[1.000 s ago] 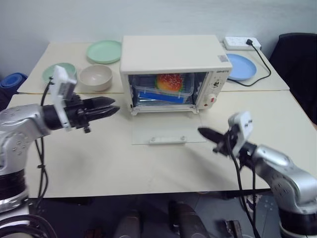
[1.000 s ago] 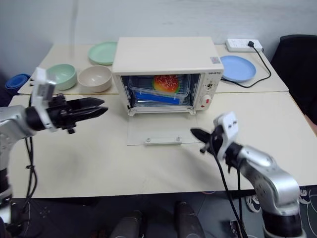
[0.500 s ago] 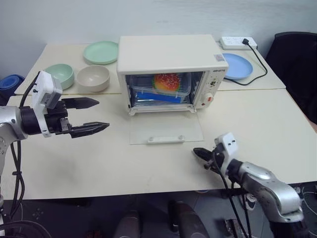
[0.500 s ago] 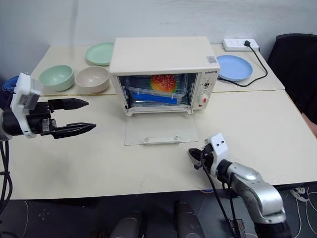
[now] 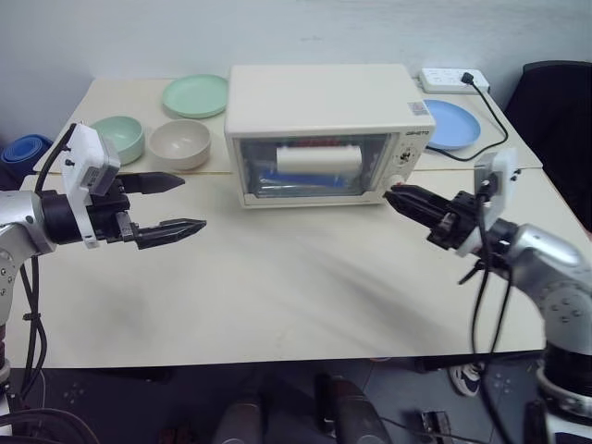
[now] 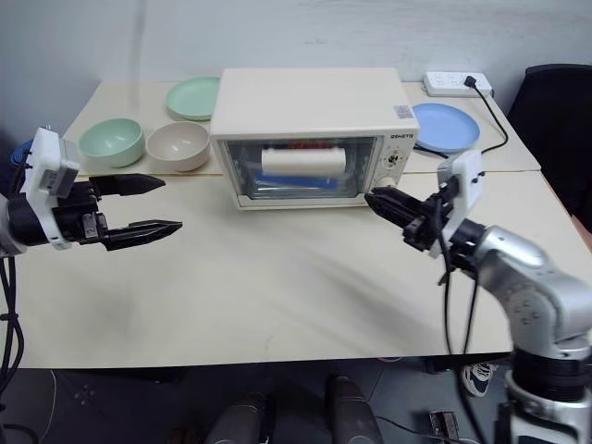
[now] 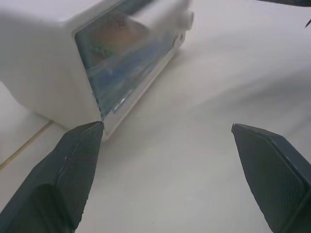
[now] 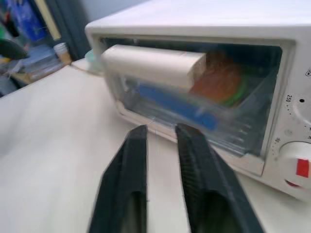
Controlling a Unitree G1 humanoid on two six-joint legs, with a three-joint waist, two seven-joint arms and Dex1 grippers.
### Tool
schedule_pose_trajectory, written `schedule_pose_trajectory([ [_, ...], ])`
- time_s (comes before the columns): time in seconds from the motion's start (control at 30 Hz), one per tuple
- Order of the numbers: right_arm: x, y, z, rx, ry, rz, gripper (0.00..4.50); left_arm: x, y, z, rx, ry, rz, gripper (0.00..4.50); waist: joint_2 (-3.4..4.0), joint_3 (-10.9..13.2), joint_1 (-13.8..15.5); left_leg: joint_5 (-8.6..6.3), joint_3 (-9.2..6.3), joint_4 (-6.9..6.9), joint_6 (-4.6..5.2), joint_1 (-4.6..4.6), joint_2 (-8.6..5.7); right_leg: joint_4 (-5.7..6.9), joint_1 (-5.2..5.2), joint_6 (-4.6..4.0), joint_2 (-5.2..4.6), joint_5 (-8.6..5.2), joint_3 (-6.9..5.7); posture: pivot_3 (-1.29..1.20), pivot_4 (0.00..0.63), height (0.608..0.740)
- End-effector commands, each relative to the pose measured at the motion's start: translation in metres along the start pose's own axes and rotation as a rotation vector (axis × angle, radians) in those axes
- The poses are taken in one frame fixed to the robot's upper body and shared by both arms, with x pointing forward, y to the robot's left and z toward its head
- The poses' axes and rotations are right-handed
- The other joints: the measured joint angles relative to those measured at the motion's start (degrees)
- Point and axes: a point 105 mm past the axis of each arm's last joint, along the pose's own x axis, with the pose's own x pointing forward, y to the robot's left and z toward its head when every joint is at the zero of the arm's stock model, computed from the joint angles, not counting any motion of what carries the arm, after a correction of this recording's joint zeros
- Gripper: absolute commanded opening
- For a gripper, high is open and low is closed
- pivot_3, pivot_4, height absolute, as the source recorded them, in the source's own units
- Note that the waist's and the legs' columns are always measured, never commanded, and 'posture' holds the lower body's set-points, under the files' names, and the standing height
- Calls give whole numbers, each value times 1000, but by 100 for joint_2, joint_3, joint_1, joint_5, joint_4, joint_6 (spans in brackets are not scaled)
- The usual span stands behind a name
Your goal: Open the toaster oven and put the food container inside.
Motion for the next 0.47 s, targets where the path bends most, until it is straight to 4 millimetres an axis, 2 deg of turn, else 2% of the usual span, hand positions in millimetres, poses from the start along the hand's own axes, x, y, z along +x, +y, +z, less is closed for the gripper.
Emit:
schedule_pose_trajectory([
  [0.03, -22, 1, 19, -51, 44, 55, 2291, -11, 3, 12, 47, -17, 24, 4500, 0, 0, -5, 0, 3, 0, 1, 1, -1, -2, 1, 1, 0, 0, 2, 0, 150, 740],
  [0.23, -54, -5, 32, -103, 162, 74, 4323, -25, 5, 20, 52, -23, 33, 4500, 1, 1, -34, -2, 23, 2, 3, 8, 4, -1, 1, 4, 12, 1, 1, 0, 150, 740],
  [0.27, -57, -7, 33, -110, 168, 64, 4465, -28, 6, 21, 53, -23, 37, 4500, 1, 1, -34, -2, 25, 2, 3, 10, 4, 0, 1, 4, 15, 1, 2, 0, 150, 740],
  [0.47, -50, -21, 27, -170, 158, -12, 4465, -31, 2, 17, 45, -6, 23, 4500, 2, 1, -29, 0, 47, 5, 4, 21, 5, 5, 0, 2, 23, -1, 2, 0, 150, 740],
])
